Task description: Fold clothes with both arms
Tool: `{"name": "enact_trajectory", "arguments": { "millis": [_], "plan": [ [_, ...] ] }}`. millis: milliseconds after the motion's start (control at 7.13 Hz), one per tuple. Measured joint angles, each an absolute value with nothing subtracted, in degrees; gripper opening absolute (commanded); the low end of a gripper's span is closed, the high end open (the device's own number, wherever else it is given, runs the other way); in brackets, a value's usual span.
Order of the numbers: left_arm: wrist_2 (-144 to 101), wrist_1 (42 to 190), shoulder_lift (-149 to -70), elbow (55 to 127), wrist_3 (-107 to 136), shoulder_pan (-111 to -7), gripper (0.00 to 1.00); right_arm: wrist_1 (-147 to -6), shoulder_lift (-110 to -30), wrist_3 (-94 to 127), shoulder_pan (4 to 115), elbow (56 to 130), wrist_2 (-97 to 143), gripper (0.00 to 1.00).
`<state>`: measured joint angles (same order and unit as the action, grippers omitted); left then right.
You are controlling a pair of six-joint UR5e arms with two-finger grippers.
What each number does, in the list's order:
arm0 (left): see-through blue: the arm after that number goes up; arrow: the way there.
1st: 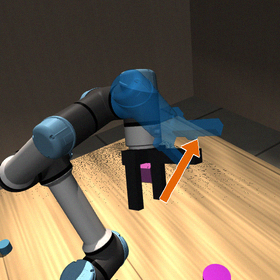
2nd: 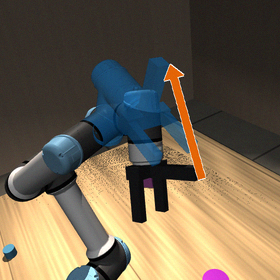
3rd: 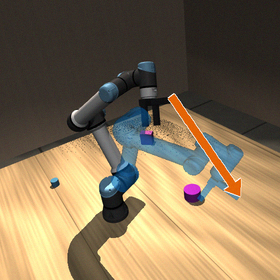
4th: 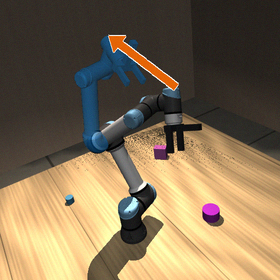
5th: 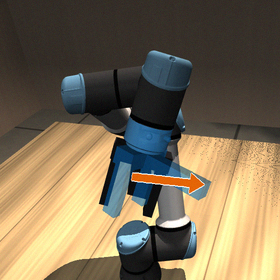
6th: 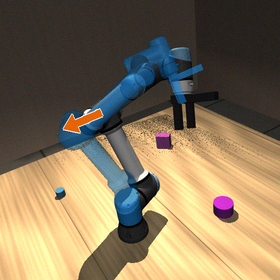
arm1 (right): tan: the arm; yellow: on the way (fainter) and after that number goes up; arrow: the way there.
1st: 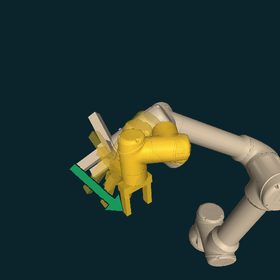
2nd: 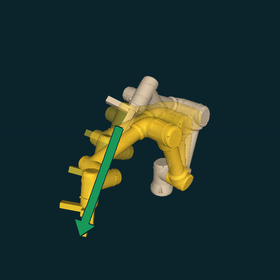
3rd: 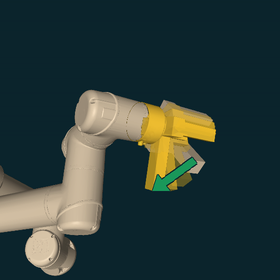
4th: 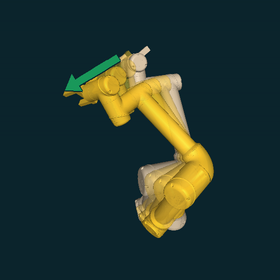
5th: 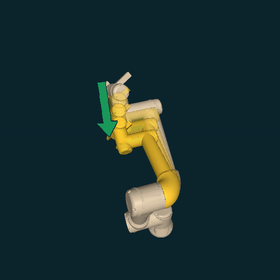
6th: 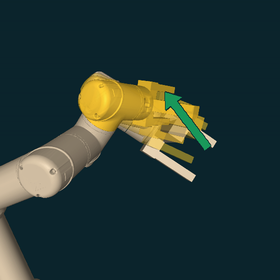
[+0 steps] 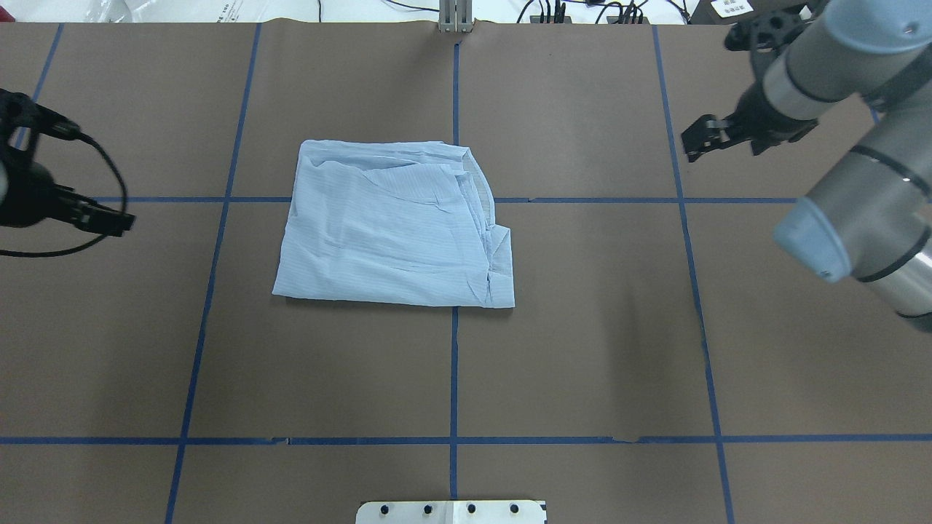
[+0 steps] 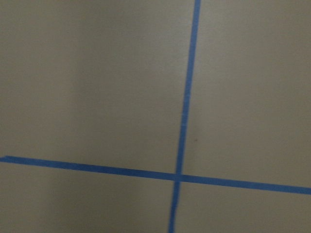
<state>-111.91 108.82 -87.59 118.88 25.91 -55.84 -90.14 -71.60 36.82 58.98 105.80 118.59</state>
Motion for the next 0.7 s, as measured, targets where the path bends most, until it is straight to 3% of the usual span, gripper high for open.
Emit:
{"name": "enact_trajectory", "arguments": {
  "millis": [281, 701],
  "plan": [
    [-119.6, 108.8, -80.9, 117.7, 5.0, -71.5, 1.00, -90.6, -81.7, 19.8, 69.7, 108.6, 123.7, 1.00],
    [-123.9, 109.3, -75.4, 110.2, -4.6, -86.5, 1.00, -90.3, -98.2, 0.4, 85.3, 109.5, 130.2, 1.00]
  ]
}}
